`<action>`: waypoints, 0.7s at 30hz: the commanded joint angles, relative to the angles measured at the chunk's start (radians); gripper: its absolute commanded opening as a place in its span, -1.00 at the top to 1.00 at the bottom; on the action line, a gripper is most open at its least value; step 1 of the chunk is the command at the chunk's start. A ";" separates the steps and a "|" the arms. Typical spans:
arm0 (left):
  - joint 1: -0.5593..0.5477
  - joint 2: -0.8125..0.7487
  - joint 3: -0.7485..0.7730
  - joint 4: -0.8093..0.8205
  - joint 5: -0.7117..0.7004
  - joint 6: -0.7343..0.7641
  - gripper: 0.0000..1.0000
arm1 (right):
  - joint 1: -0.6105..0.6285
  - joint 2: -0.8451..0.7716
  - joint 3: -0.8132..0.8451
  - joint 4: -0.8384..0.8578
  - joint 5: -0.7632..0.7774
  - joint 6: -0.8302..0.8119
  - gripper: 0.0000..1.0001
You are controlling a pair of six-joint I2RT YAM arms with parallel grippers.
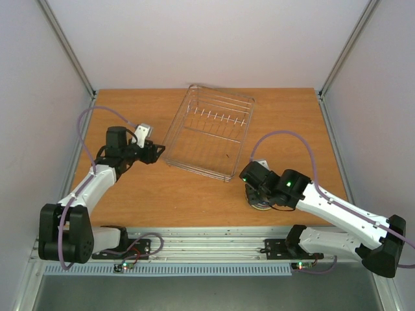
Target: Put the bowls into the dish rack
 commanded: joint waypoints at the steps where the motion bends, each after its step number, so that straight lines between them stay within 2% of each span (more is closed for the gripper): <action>1: -0.004 0.006 -0.038 0.058 -0.045 0.038 -0.38 | 0.015 -0.042 0.032 -0.028 0.067 0.034 0.35; 16: -0.004 0.003 -0.044 0.069 -0.044 0.042 -0.46 | 0.019 0.081 -0.052 0.098 0.003 0.057 0.47; 21: -0.004 0.005 -0.045 0.070 -0.044 0.043 -0.46 | 0.021 0.097 -0.057 0.076 0.027 0.079 0.49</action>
